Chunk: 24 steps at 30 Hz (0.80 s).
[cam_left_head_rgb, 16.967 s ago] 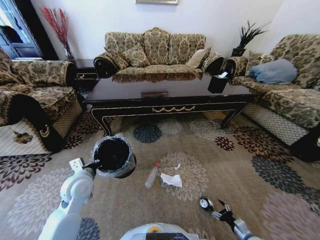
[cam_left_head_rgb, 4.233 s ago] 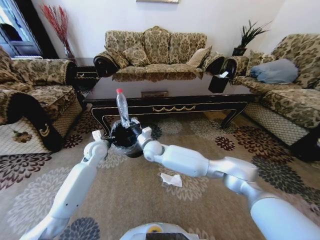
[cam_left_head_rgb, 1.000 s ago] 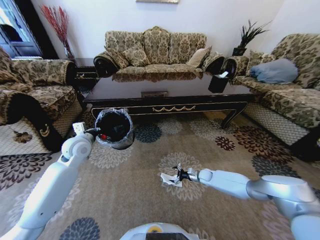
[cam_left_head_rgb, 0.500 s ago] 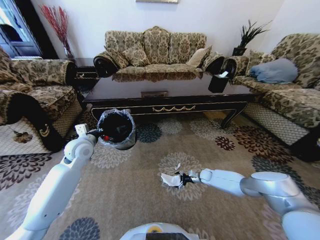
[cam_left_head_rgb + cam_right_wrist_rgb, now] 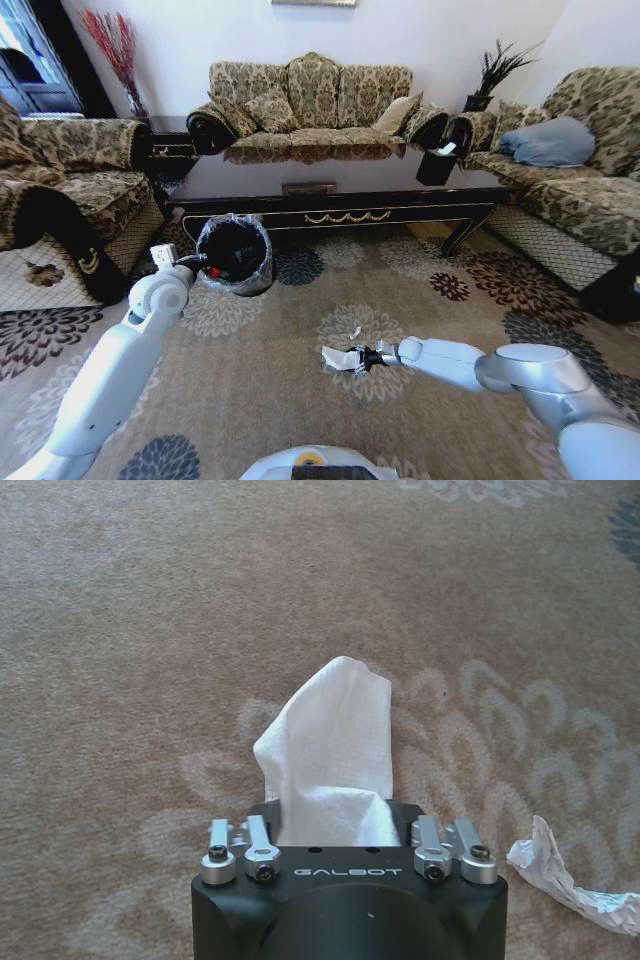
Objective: Move to the front of the table and pick up the trash from the floor, then place it into the trash bin.
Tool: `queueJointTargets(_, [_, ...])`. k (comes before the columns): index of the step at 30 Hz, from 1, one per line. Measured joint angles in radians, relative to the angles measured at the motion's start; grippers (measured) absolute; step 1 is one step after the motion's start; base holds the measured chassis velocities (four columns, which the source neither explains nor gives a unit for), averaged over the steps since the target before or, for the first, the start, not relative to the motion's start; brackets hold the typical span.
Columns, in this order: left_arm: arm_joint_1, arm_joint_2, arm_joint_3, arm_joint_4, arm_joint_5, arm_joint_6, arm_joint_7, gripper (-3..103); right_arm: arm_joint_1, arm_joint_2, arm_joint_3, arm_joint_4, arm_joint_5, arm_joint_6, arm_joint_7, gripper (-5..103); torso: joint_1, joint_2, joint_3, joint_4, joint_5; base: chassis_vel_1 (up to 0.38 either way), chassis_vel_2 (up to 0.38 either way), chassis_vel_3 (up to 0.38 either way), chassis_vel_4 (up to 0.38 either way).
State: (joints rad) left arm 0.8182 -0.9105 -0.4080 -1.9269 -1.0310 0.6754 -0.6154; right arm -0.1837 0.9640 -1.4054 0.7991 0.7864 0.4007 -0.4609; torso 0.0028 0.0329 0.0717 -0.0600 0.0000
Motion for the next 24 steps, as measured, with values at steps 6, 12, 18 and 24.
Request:
queueJointTargets(6, [-0.001,0.001,0.000,0.000,0.000,0.000,-0.001,2,-0.014,0.000,0.016,-0.010,-0.018,0.021,-0.027,37,0.000,0.000,0.000,0.0000,0.0000,0.000,0.000,0.000,0.000])
queueJointTargets(12, [0.004,0.003,0.001,-0.003,0.001,0.000,-0.002,2,-0.025,0.000,0.031,-0.012,-0.030,0.057,-0.040,15,0.000,0.000,0.000,0.0000,-0.0001,0.000,0.000,0.000,0.000])
queueJointTargets(18, [0.006,0.011,0.002,-0.006,0.001,0.000,-0.004,2,-0.016,-0.001,0.060,0.007,-0.045,0.093,-0.038,1,0.000,0.000,0.000,-0.0001,0.0001,0.000,0.000,0.000,0.000])
queueJointTargets(24, [0.016,0.015,0.011,-0.004,0.001,0.000,-0.005,2,0.036,-0.014,0.140,0.112,-0.032,0.107,0.056,0,0.000,0.000,0.000,0.0001,0.0000,0.000,0.000,0.000,0.000])
